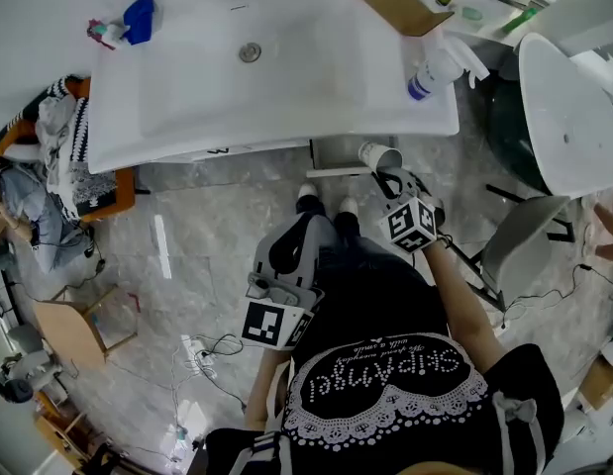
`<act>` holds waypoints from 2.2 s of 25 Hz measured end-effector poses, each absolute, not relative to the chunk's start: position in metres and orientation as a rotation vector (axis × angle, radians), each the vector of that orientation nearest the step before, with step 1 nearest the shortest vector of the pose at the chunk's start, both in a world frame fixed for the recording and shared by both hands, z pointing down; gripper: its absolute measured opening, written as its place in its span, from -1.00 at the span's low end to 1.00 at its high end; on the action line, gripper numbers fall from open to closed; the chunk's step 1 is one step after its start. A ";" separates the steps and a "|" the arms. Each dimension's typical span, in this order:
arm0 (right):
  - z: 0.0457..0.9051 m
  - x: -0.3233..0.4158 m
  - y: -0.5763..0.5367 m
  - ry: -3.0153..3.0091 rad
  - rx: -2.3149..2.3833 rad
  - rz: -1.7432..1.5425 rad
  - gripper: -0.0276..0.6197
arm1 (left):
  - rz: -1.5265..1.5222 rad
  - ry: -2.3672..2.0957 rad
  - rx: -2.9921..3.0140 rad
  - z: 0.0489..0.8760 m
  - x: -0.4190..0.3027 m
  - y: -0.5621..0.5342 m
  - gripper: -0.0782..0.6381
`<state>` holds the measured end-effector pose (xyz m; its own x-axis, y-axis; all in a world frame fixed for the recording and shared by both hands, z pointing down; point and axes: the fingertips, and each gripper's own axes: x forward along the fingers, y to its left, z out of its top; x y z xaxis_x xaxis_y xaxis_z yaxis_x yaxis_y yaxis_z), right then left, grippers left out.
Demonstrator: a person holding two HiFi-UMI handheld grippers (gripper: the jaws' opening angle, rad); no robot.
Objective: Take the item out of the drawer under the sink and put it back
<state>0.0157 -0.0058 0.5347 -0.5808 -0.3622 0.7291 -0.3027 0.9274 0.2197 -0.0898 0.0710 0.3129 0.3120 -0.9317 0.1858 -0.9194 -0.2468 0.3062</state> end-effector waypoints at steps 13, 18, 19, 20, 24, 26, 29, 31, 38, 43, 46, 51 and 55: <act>0.334 0.035 -0.007 -2.720 0.867 -0.050 -0.84 | -0.018 -1.517 2.407 0.285 -0.033 0.056 -0.77; 0.280 0.052 0.000 -2.880 1.003 0.032 -0.84 | -0.048 -1.519 2.447 0.269 -0.020 0.053 -0.77; 0.273 0.056 0.003 -2.901 1.014 0.032 -0.84 | -0.052 -1.523 2.449 0.267 -0.019 0.053 -0.77; 0.266 0.059 0.007 -2.931 1.021 0.024 -0.84 | -0.057 -1.530 2.448 0.265 -0.020 0.052 -0.77; 0.241 0.066 0.018 -3.056 1.048 0.016 -0.84 | -0.038 -1.553 2.445 0.270 -0.029 0.052 -0.77; 0.245 0.070 0.024 -3.046 1.049 0.070 -0.84 | -0.050 -1.560 2.439 0.270 -0.030 0.052 -0.77; 0.255 0.077 0.030 -3.016 1.061 0.136 -0.84 | -0.054 -1.559 2.438 0.270 -0.029 0.053 -0.77; 0.256 0.081 0.032 -3.010 1.081 0.152 -0.84 | -0.054 -1.553 2.430 0.272 -0.028 0.054 -0.77; 0.254 0.083 0.035 -3.012 1.103 0.168 -0.84 | -0.077 -1.550 2.447 0.272 -0.028 0.052 -0.77; 0.255 0.084 0.035 -3.005 1.123 0.150 -0.84 | -0.135 -1.530 2.437 0.265 -0.021 0.046 -0.77; 0.256 0.083 0.037 -2.994 1.128 0.139 -0.84 | -0.135 -1.518 2.440 0.266 -0.020 0.045 -0.77; 0.255 0.090 0.035 -2.996 1.144 0.136 -0.84 | -0.113 -1.531 2.457 0.264 -0.013 0.043 -0.77; 0.254 0.095 0.034 -2.993 1.156 0.149 -0.84 | -0.111 -1.524 2.467 0.265 -0.014 0.047 -0.77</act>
<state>0.0949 0.0344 0.2538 -0.7387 -0.6732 -0.0324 -0.6667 0.7369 -0.1116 -0.0141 0.0470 0.2652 0.4534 -0.8893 0.0602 -0.8711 -0.4278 0.2413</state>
